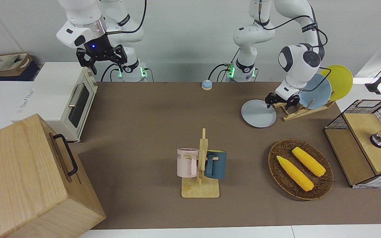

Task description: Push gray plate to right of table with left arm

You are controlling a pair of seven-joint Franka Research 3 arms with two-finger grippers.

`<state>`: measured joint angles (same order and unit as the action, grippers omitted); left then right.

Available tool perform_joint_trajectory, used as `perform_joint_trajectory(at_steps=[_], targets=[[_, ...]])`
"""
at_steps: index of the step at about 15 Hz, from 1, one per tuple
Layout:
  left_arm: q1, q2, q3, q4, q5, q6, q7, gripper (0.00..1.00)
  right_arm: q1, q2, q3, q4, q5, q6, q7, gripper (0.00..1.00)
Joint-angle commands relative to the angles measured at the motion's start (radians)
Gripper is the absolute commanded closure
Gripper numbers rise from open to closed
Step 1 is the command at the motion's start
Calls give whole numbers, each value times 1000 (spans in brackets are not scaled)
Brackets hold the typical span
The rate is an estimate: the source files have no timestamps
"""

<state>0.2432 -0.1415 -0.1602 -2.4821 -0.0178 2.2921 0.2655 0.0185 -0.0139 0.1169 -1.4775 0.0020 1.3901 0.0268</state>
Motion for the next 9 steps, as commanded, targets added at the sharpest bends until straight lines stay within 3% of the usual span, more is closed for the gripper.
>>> perform_joint_trajectory(at_steps=[1,9], targets=[[5,-24,-2,-69,10,76,12,2,-20,-3,13,8,4,-17,2,17],[-5,3,-2,-77,9,104,11,2,-20,-3,13,8,4,-16,2,17]])
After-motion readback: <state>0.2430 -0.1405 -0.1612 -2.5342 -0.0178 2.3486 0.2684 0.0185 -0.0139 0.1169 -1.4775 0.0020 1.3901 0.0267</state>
